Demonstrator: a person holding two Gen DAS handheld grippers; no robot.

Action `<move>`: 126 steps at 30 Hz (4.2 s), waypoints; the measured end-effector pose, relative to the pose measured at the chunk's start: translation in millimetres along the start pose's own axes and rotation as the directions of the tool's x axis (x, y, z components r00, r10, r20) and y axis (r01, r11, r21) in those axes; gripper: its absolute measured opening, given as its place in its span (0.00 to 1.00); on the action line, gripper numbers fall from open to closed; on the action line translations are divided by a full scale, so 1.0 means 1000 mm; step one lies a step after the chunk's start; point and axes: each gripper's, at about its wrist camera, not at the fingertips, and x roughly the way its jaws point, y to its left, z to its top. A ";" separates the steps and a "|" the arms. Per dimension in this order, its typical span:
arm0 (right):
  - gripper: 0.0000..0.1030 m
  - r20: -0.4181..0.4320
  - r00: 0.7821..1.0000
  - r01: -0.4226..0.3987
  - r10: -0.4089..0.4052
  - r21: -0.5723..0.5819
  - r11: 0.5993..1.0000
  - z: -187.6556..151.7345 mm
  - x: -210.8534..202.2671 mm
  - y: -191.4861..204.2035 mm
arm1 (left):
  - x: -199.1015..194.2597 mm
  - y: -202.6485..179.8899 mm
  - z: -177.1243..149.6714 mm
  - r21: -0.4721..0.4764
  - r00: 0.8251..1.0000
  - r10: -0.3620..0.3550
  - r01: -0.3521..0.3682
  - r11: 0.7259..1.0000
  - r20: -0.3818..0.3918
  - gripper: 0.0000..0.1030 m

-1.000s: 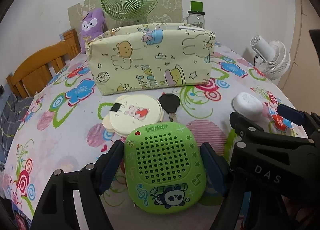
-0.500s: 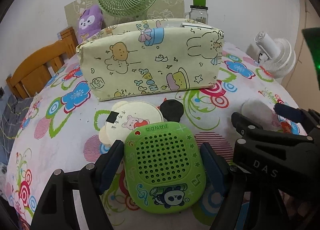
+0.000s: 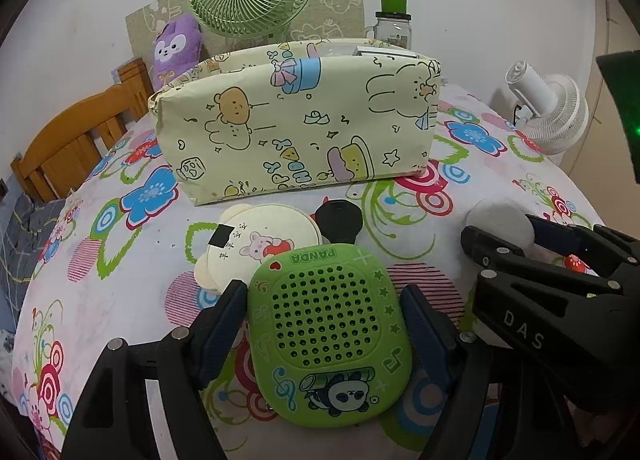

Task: Organize rigid objects

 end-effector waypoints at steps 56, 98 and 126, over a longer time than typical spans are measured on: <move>0.55 0.116 0.993 0.035 -0.028 -0.055 0.998 -0.029 -0.079 0.022 | -0.054 0.032 -0.015 -0.082 0.999 0.000 0.004 0.997 0.043 0.77; 0.55 0.248 0.969 0.029 -0.017 -0.046 0.999 0.044 -0.132 0.030 | -0.103 0.051 0.058 -0.093 0.986 0.013 0.003 0.996 0.165 0.76; 0.55 0.275 0.961 0.022 -0.018 -0.014 1.000 0.096 -0.121 0.024 | -0.089 0.056 0.112 -0.086 0.979 0.012 0.006 0.996 0.205 0.76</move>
